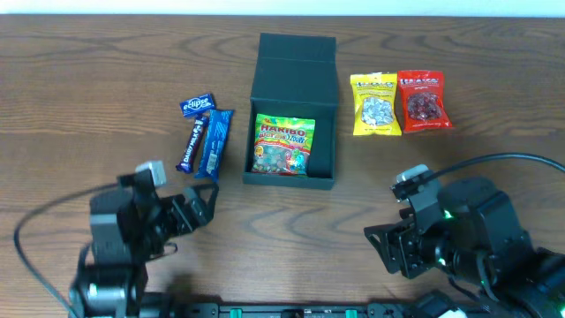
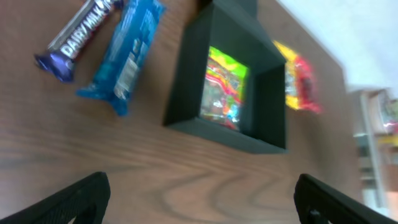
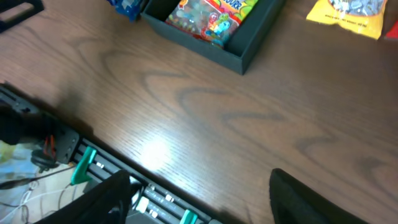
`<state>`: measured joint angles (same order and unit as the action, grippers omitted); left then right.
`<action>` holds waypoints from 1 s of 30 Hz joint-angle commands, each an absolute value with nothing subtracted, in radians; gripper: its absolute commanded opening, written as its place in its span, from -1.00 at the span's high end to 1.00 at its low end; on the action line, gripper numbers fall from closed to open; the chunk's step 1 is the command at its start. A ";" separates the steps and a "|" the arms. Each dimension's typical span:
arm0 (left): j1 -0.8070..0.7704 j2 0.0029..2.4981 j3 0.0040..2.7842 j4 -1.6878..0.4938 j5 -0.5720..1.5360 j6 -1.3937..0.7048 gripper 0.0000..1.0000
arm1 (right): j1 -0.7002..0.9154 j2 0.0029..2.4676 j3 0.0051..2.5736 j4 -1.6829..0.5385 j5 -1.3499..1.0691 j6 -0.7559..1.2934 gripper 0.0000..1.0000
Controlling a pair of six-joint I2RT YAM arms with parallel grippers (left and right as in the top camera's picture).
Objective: Pack container
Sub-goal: 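Reach the left gripper to the blue wafer bar and grasp it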
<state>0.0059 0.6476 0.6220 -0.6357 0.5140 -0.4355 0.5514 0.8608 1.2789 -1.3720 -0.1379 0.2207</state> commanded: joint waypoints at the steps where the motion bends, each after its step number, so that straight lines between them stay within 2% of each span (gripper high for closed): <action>1: -0.080 0.863 0.798 -0.727 0.281 -0.291 -0.92 | 0.546 0.859 1.235 -1.348 -0.123 0.231 -0.50; 5: -0.168 1.065 0.913 -0.718 0.220 -0.292 -0.91 | 0.546 0.859 1.192 -1.319 -0.123 0.231 -0.59; 10: -0.178 1.201 0.927 -0.544 0.329 -0.291 -0.91 | 0.546 0.859 1.165 -1.309 -0.124 0.231 -0.60; 11: -0.178 1.219 0.927 -0.523 0.327 -0.291 -0.96 | 0.546 0.859 1.163 -1.309 -0.124 0.231 -0.60; 13: -0.178 1.258 0.927 -0.508 0.280 -0.292 -1.00 | 0.546 0.859 1.158 -1.304 -0.123 0.231 -0.64; 14: -0.178 1.275 0.927 -0.509 0.246 -0.296 -0.90 | 0.546 0.859 1.153 -1.298 -0.123 0.231 -0.66; 17: -0.177 1.333 0.927 -0.517 0.145 -0.332 -0.89 | 0.546 0.860 1.129 -1.265 -0.123 0.231 -0.73; 22: -0.177 1.411 0.945 -0.506 0.013 -0.311 -0.89 | 0.546 0.863 1.042 -1.133 -0.123 0.231 -0.79; 30: -0.179 1.531 1.017 -0.485 -0.017 -0.175 -0.85 | 0.546 0.908 0.924 -0.907 -0.123 0.231 -0.90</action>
<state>-0.1749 1.4933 0.9825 -0.4854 0.0147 -0.2447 0.5510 0.8898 0.9447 -0.9352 -0.1307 0.2279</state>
